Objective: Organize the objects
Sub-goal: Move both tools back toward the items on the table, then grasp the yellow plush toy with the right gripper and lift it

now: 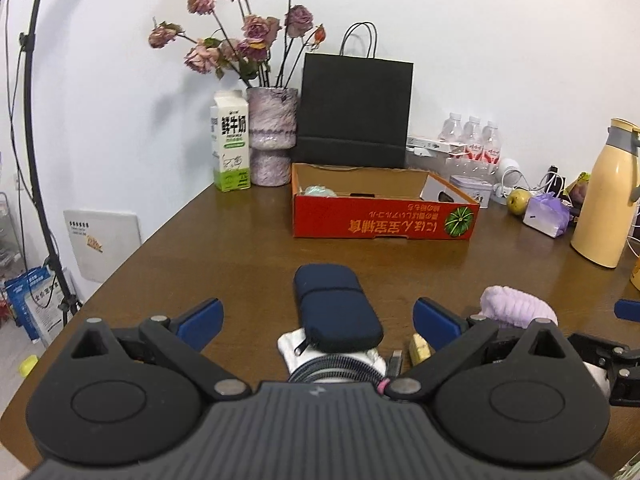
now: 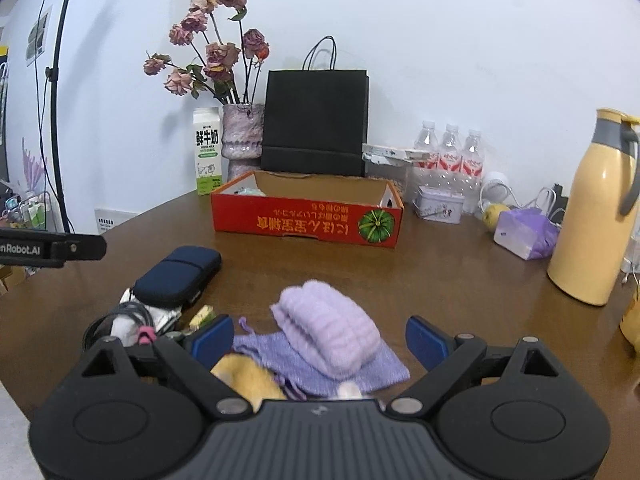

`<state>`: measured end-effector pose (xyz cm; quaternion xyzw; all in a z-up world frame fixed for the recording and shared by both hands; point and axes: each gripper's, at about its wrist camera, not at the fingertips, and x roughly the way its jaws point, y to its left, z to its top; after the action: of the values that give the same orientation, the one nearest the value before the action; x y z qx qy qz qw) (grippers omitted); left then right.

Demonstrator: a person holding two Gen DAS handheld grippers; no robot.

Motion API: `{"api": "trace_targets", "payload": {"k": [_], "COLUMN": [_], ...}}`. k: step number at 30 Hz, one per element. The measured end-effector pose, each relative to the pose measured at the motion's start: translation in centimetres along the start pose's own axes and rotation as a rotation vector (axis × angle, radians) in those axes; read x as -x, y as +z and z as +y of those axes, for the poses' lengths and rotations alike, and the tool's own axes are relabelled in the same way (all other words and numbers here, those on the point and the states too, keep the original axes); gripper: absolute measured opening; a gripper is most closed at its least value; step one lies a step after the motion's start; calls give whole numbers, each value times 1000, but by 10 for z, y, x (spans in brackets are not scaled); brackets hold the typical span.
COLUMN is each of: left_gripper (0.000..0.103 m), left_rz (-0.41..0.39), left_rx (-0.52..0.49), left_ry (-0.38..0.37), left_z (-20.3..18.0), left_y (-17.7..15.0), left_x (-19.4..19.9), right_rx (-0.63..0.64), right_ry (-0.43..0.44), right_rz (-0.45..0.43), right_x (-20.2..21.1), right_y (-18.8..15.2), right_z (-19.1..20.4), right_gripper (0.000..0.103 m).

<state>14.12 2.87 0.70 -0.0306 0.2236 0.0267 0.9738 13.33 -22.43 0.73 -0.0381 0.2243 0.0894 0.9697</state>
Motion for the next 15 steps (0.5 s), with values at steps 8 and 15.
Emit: {"api": "trace_targets", "payload": {"k": [8,15], "left_gripper": [103,103], "left_rz": [37,104], "left_rx": [31,26], "left_ry": [6,-3], "left_z": [10,14], "left_y": [-19,-35], "left_x": [4,-3], "right_rx": [-7,13], "right_ry": [7,79], "right_rz": [33,75], "right_x": [8,6], "right_y": [-20,-30], "right_z": [-2,4], "right_gripper": [93,93]}}
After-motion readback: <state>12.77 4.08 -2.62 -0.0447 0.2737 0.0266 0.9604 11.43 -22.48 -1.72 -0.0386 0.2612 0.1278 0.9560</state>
